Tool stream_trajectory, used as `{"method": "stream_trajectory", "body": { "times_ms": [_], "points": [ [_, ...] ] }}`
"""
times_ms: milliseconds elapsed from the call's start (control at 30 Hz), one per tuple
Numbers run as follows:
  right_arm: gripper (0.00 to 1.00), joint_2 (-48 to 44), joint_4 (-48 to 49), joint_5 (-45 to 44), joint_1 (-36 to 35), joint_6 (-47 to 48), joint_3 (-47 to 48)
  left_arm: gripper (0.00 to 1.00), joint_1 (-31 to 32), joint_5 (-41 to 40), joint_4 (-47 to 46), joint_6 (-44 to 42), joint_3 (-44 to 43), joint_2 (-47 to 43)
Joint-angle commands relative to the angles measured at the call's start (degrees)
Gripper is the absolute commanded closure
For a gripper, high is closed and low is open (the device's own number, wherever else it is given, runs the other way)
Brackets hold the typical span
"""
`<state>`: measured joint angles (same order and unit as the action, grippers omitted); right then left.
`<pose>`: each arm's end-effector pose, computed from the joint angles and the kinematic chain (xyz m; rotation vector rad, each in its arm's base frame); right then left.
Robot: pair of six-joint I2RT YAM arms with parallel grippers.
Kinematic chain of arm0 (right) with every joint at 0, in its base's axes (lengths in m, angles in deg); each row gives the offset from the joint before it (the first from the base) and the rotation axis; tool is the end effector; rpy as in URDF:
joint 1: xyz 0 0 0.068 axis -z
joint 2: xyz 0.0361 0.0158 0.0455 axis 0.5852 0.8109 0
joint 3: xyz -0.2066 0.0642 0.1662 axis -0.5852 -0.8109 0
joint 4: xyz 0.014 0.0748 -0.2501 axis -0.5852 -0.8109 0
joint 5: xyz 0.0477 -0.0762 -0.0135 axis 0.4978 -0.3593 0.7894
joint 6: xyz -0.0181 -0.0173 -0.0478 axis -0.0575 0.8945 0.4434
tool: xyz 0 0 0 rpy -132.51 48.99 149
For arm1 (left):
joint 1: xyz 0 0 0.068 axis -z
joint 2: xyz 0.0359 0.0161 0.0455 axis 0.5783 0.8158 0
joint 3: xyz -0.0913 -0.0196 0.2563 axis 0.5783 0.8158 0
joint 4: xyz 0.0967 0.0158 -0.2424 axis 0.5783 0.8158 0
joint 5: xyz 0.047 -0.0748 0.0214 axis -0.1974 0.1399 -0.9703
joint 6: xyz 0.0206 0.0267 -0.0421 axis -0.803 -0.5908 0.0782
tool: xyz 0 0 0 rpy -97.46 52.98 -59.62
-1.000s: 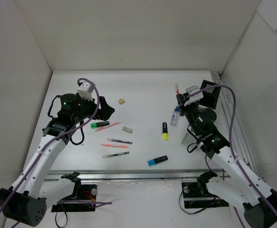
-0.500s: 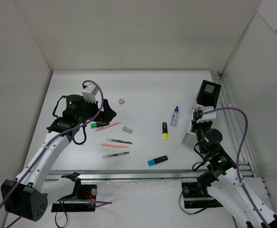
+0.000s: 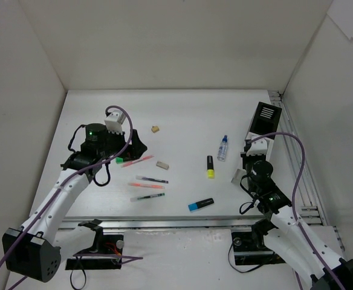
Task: Sort the stationery into containers
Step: Place the pen in the storage box.
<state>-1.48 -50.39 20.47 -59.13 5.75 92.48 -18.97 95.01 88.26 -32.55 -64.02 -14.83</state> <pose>0.1604 0.0539 0.2698 -0.1005 1.4771 -0.1126 0.2286 -0.0820 0.3243 0.2585 2.0126 -0.7907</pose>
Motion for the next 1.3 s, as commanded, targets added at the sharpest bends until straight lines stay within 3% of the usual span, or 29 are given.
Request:
{"method": "stream_trajectory", "body": {
  "times_ms": [0, 167, 500, 733, 800, 833, 867, 933, 967, 1267],
  "points": [
    [0.98, 0.17, 4.82, -4.56, 0.37, -2.65, -0.67, 0.01, -0.63, -0.92, -3.23, -1.00, -1.12, -1.14],
    [0.94, -1.41, 3.50, -5.28, 0.72, -5.64, -2.25, 0.00, -1.15, -0.92, -3.32, -0.91, -0.68, -1.31],
    [0.67, -4.31, -1.86, -5.19, 0.90, -8.63, -1.38, 0.01, -1.68, -0.39, -3.05, -0.82, -0.86, -1.75],
    [0.60, -7.91, -7.57, -2.47, 0.98, -8.99, 3.79, 0.01, -1.68, -0.30, -2.35, -0.99, -1.21, -2.37],
    [0.53, -8.27, -10.21, 0.60, 0.98, -8.64, 7.04, 0.01, -1.68, -0.65, -2.18, -0.91, -1.30, -2.45],
    [0.45, -8.01, -11.44, 1.92, 0.90, -8.38, 8.19, 0.01, -1.68, -0.83, -1.65, -0.65, -1.30, -2.72],
    [0.32, -7.49, -13.45, 5.41, 0.81, -8.11, 9.42, 0.01, -1.68, -1.44, -1.30, -0.56, -1.30, -2.89],
    [0.09, -3.82, -15.04, 10.34, 0.81, -7.15, 13.82, 0.01, -1.68, -2.32, -0.07, 0.23, -1.21, -3.68],
    [0.02, -1.96, -16.62, 15.33, 0.20, -6.36, 15.48, 0.01, -1.68, -3.19, 0.46, 0.76, -1.21, -3.95],
    [0.02, 32.31, -14.98, 27.57, -15.97, 3.67, 32.71, 0.01, -3.97, -14.09, 9.69, 11.90, 1.77, -8.08]
  ]
}}
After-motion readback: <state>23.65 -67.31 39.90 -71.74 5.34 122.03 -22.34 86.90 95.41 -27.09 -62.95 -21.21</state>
